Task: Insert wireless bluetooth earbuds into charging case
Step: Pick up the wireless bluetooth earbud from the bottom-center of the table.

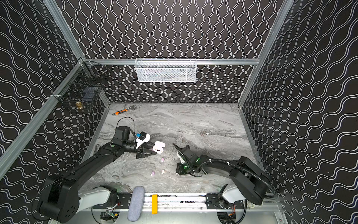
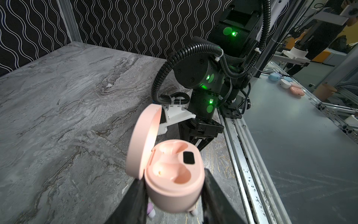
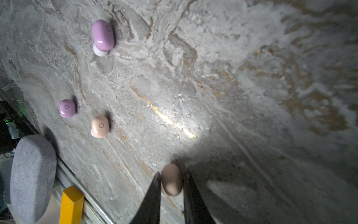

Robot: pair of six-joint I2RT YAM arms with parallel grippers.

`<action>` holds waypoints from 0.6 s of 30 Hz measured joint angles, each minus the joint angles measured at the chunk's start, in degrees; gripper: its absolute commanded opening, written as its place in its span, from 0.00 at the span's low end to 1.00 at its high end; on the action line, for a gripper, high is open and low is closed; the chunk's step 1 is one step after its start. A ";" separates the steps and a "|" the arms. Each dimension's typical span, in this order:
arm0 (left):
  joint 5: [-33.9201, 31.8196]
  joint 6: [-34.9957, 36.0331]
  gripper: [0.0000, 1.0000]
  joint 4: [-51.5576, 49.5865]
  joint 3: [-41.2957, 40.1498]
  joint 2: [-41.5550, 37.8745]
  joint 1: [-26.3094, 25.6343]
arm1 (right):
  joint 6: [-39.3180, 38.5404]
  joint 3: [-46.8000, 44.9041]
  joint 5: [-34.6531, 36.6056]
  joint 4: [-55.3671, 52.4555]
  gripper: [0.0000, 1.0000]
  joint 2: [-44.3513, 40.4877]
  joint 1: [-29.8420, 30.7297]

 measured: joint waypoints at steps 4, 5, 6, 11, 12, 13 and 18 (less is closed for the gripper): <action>0.00 0.00 0.25 0.00 0.00 0.04 0.00 | -0.96 0.00 0.00 -0.11 0.19 0.02 0.00; 0.02 0.00 0.25 0.00 0.00 0.04 0.00 | -0.98 0.00 0.00 -0.11 0.18 0.02 0.00; 0.02 0.00 0.25 0.00 0.00 0.04 0.00 | -1.01 0.00 0.00 -0.11 0.17 0.02 -0.02; 0.04 0.00 0.25 -0.02 0.00 0.04 0.00 | -1.51 0.33 0.63 -0.96 0.16 -0.44 0.00; 0.04 0.00 0.25 -0.02 0.00 0.04 0.00 | -1.88 0.44 1.01 -1.42 0.16 -0.83 0.00; 0.04 0.00 0.25 -0.02 0.00 0.04 0.00 | -1.92 0.61 1.11 -1.84 0.16 -1.29 0.00; 0.04 0.00 0.25 -0.02 0.00 0.04 0.00 | -2.75 2.25 2.89 -3.91 0.16 -2.64 0.00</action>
